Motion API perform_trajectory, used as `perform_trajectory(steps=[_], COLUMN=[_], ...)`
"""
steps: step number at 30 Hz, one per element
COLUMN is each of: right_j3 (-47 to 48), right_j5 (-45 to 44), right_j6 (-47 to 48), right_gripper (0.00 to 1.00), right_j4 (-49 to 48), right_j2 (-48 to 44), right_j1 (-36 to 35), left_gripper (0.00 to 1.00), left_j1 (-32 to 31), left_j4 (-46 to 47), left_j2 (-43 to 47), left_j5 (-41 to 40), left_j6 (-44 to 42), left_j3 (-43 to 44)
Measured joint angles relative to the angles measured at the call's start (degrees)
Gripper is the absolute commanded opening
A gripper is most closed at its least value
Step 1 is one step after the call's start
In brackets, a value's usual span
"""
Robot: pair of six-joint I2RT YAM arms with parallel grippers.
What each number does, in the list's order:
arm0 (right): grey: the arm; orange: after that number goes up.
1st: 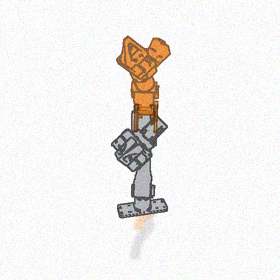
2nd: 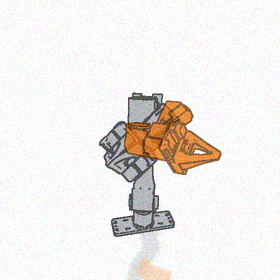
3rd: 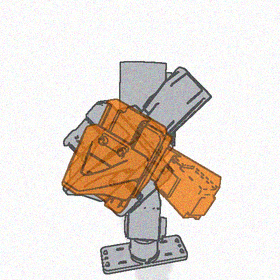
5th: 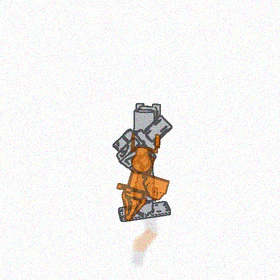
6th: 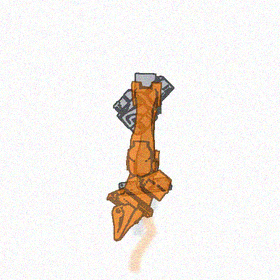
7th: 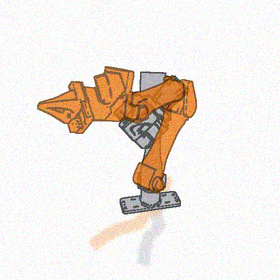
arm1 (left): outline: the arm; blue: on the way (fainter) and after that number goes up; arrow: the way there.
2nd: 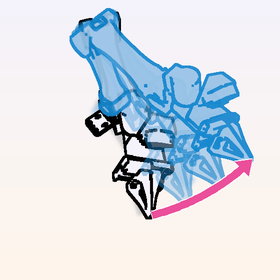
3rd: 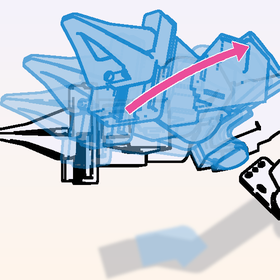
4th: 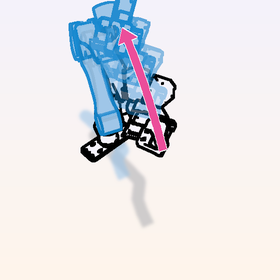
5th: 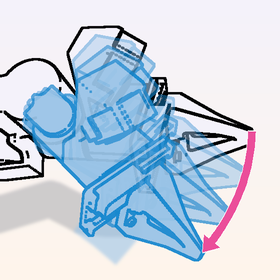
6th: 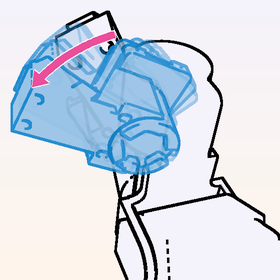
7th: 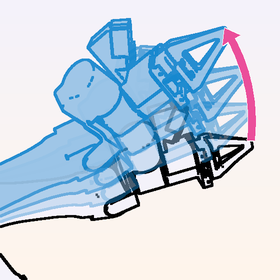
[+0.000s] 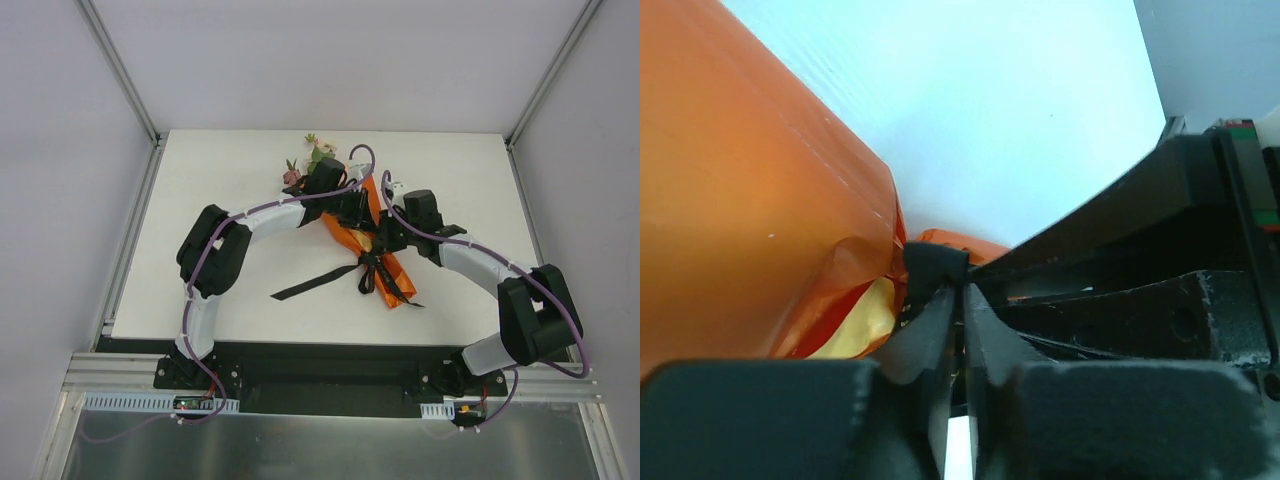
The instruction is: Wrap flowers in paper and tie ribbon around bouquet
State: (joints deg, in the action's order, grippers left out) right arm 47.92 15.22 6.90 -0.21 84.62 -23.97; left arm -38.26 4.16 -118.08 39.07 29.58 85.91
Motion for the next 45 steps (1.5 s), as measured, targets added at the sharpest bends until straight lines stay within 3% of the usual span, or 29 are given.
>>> perform_trajectory(steps=[2, 3, 6, 12, 17, 24, 29, 31, 34, 41, 43, 45], right_j3=[0.0, 0.0, 0.0, 0.0, 0.0, 0.3, 0.4, 0.4, 0.4, 0.4, 0.4, 0.4], right_j5=[-0.1, -0.2, -1.2, -2.0, -1.4, 0.1, 0.7, 0.7, 0.7, 1.4, 1.6, 1.6], right_j6=[-0.6, -0.9, -2.0, -4.7, -7.0, -8.9, -9.2, -9.3, -9.3, -9.7, -9.9, -10.1], right_gripper=[0.08, 0.02, 0.01, 0.01, 0.01, 0.01, 0.01, 0.01, 0.01, 0.01, 0.01, 0.01], right_j4=[0.1, 0.1, 0.4, 0.0, 0.1, 0.2, 0.4, 0.5, 0.5, 0.5, 0.5, 0.5], right_j2=[0.0, 0.0, 0.0, 0.1, 0.2, 0.2, 0.2, 0.2, 0.2, 0.2, 0.3, 0.3], right_j1=[0.0, 0.0, 0.0, 0.7, 1.5, 1.9, 2.1, 2.2, 2.3, 2.4, 2.4, 2.4], left_gripper=[0.32, 0.36, 0.48, 0.59, 0.59, 0.68, 0.66, 0.58, 0.47, 0.41, 0.34, 0.17], left_j1=[0.1, 0.2, 0.9, 2.0, -0.4, -11.0, -12.8, -12.8, -12.7, -12.8, -12.8, -12.8], left_j4=[0.0, -0.1, -0.1, -1.3, -1.4, 0.7, 0.9, 0.9, 1.0, 1.9, 2.6, 3.0], left_j2=[0.0, 0.0, 1.1, 13.3, 23.8, 20.7, 16.3, 14.9, 12.9, 9.8, 9.3, 9.1], left_j5=[-0.4, -0.6, -1.1, -2.9, -6.7, -15.6, -21.6, -23.1, -23.6, -21.6, -20.6, -19.7], left_j6=[-0.2, -0.4, -0.7, -3.7, -6.7, -8.2, -9.4, -9.7, -10.1, -10.5, -10.2, -9.9], left_j3=[0.0, 0.0, -1.6, -14.1, -21.2, -22.1, -21.9, -21.6, -20.6, -18.7, -18.5, -18.5])
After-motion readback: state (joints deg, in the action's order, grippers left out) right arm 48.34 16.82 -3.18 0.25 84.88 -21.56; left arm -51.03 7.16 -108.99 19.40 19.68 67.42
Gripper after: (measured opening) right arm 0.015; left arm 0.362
